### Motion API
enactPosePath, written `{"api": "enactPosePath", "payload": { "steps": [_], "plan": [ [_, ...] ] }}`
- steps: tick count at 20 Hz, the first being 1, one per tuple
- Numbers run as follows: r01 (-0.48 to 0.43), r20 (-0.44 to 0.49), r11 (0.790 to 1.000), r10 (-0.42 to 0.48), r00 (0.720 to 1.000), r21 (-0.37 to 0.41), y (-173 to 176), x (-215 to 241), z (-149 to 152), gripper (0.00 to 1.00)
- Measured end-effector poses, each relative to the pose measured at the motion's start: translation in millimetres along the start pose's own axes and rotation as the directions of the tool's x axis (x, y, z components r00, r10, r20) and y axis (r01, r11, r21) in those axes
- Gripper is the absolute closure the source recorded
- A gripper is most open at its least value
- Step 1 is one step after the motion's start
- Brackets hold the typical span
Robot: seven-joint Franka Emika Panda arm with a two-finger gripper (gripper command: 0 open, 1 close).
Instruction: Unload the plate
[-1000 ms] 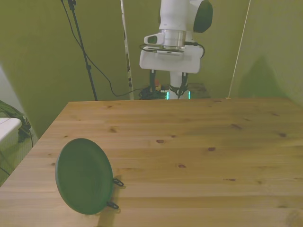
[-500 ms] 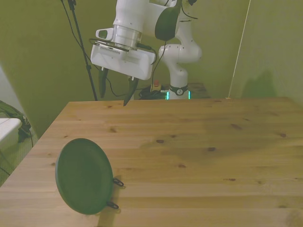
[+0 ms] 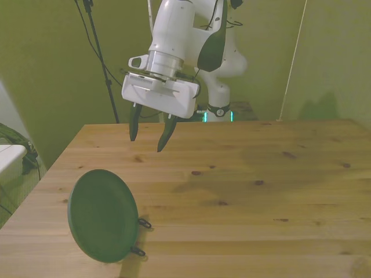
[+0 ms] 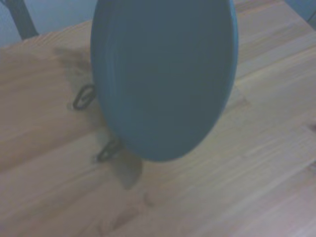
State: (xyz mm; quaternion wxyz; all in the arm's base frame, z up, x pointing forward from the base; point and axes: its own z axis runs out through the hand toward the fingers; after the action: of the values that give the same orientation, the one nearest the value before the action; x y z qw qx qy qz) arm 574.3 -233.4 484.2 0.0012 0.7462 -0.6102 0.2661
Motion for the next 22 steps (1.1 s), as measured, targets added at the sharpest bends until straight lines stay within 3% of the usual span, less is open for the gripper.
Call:
{"api": "enactPosePath", "payload": {
  "steps": [11,22],
  "plan": [
    [-0.034,-0.124,0.999,0.036,0.992,0.021,-37.0,62.2,35.9,0.00],
    [-0.029,-0.179,0.999,0.025,0.983,-0.018,-34.6,81.6,54.5,0.00]
  ]
}}
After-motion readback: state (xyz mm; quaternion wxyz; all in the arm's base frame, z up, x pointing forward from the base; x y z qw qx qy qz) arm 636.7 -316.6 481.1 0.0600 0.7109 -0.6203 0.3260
